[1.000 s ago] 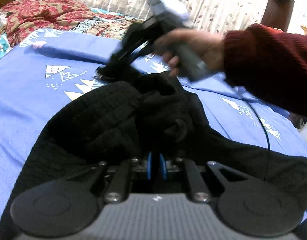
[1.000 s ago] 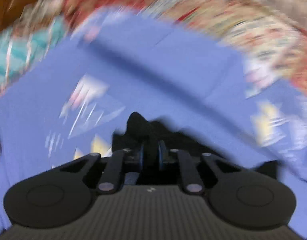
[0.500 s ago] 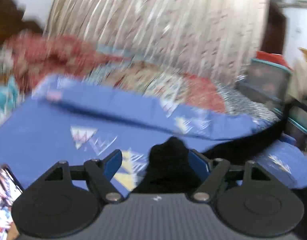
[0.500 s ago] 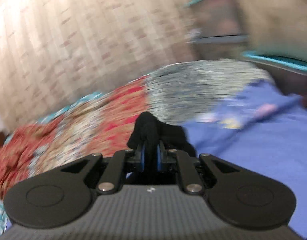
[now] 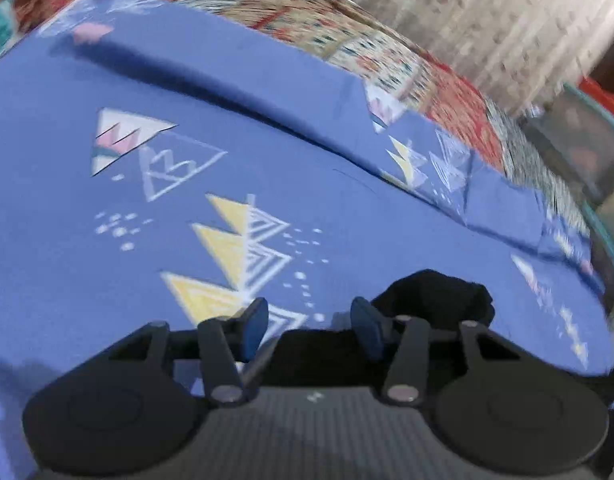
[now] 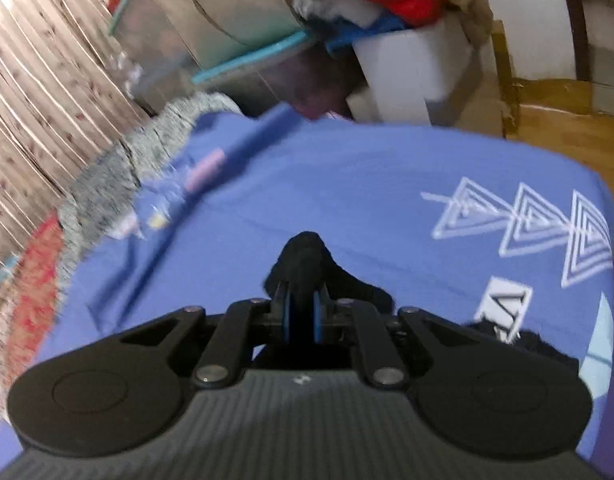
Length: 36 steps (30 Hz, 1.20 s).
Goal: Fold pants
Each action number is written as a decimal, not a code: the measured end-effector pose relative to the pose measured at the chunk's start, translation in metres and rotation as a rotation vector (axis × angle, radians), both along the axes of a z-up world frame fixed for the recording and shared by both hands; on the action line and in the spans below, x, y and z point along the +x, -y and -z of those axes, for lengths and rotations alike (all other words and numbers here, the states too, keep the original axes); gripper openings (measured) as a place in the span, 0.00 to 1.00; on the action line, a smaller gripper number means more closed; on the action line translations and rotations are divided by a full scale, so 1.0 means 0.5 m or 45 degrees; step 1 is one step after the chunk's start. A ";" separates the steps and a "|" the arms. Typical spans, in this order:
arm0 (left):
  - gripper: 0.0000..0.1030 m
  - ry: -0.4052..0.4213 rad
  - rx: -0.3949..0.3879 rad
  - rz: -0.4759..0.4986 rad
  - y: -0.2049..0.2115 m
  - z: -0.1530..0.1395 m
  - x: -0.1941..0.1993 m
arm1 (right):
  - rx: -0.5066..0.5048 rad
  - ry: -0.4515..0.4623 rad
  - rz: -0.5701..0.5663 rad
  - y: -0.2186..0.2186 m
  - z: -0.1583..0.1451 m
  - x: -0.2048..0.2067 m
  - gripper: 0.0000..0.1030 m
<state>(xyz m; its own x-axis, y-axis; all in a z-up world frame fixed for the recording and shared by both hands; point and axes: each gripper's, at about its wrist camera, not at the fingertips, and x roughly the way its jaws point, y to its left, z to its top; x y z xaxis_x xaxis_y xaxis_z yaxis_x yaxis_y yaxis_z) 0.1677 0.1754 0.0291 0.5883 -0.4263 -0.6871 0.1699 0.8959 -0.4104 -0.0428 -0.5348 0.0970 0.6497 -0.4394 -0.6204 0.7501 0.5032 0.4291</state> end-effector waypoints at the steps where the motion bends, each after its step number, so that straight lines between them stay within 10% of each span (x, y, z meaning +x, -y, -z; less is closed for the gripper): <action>1: 0.47 0.002 0.030 0.036 0.021 -0.004 0.010 | -0.001 -0.008 -0.003 -0.003 0.011 0.004 0.13; 8: 0.42 0.032 0.252 0.242 0.161 0.000 0.004 | 0.041 -0.018 0.003 0.021 0.050 -0.027 0.13; 17: 0.59 0.171 0.229 0.483 0.205 -0.027 -0.135 | 0.070 -0.009 -0.022 0.034 0.062 -0.040 0.13; 27: 0.70 0.232 0.331 0.450 0.177 -0.034 -0.192 | 0.076 -0.010 -0.056 0.025 0.067 -0.033 0.13; 33: 0.17 0.223 0.503 0.378 0.193 -0.002 -0.152 | 0.085 -0.011 -0.051 0.019 0.075 -0.031 0.13; 36: 0.12 0.248 0.460 0.241 0.173 -0.018 -0.129 | 0.086 -0.006 -0.056 0.017 0.070 -0.030 0.13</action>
<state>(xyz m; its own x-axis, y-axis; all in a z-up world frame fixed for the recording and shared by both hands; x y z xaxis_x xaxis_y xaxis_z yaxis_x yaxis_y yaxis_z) 0.1033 0.0889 0.0379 0.6564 -0.2921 -0.6956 0.3876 0.9216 -0.0213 -0.0578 -0.5431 0.0619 0.6643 -0.3672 -0.6511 0.7301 0.5057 0.4596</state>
